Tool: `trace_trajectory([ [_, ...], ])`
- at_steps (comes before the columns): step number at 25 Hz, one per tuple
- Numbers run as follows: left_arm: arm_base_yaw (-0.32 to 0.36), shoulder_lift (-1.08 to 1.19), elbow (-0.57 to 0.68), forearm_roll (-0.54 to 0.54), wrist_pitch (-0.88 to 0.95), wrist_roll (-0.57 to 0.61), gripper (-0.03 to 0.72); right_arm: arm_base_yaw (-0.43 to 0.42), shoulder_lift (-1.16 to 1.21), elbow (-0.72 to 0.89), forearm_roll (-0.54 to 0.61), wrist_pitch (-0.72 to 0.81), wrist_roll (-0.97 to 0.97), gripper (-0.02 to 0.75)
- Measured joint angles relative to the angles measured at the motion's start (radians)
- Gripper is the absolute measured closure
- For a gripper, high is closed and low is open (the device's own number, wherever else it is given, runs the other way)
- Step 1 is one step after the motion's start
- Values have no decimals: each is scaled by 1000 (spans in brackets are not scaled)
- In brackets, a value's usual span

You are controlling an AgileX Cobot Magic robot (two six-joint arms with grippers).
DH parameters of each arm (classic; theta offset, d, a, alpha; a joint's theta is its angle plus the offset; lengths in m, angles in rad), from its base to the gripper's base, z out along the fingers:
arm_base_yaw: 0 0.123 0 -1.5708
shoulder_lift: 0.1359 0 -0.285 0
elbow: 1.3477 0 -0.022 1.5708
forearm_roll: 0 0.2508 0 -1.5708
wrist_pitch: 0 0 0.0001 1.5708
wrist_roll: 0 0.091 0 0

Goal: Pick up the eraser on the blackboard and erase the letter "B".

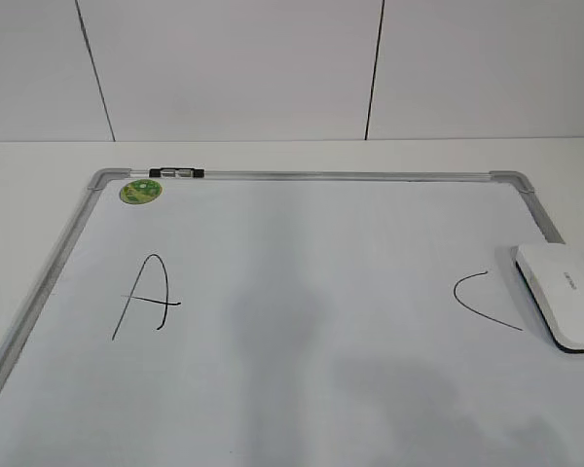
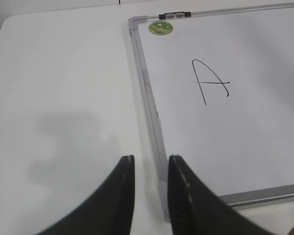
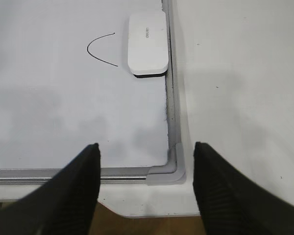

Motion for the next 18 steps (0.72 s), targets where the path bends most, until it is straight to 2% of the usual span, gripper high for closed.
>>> trace_trajectory([
  [5, 0, 0, 2, -3, 0, 0, 494, 0, 0, 0, 2, 0, 0, 272],
  [10, 0, 0, 2, -5, 0, 0, 490, 0, 0, 4, -61, -2, -19, 272],
  [18, 0, 0, 2, -5, 0, 0, 489, 0, 0, 49, -70, -113, -45, 273],
])
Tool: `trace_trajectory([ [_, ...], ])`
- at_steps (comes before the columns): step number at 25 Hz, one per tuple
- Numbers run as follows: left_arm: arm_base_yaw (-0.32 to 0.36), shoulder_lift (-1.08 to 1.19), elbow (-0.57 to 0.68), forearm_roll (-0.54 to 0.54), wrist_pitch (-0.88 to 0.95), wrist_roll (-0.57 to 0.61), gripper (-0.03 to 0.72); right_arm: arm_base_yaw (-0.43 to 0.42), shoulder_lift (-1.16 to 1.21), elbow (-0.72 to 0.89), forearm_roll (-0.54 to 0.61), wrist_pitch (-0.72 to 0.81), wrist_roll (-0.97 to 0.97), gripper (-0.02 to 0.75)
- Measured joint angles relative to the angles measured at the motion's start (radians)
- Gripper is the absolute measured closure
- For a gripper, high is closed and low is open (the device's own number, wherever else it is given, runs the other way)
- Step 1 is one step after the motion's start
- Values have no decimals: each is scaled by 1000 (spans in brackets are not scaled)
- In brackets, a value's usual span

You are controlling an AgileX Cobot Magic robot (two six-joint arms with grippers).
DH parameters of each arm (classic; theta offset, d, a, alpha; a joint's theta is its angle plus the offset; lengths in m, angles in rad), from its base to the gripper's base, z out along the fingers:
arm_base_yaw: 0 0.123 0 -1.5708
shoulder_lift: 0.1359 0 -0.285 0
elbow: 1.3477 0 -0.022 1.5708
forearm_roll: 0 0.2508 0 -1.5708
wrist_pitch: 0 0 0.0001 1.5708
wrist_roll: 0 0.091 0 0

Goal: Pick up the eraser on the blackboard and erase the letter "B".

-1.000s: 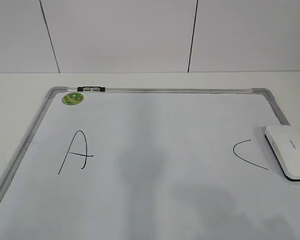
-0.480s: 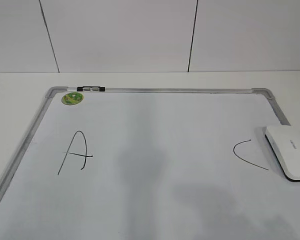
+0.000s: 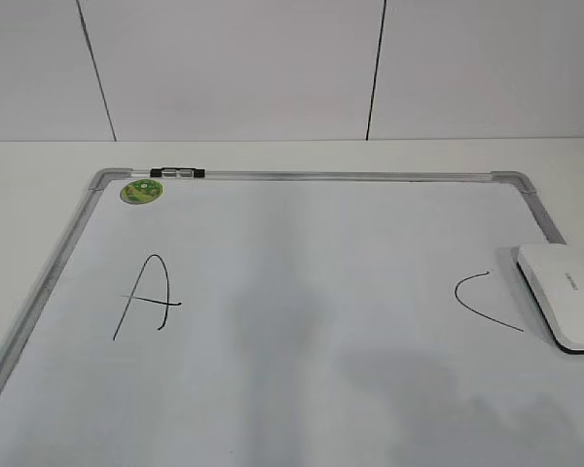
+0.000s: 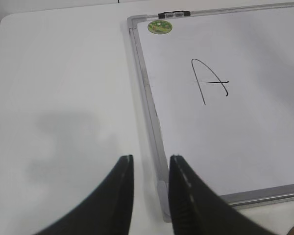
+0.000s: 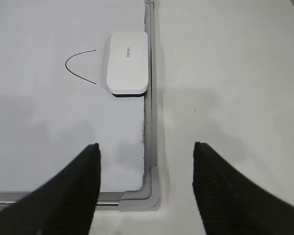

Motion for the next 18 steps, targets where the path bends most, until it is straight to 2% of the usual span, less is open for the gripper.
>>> trace_trajectory([
  [18, 0, 0, 0, 0, 0, 0, 488, 0, 0, 2, 0, -6, -6, 274],
])
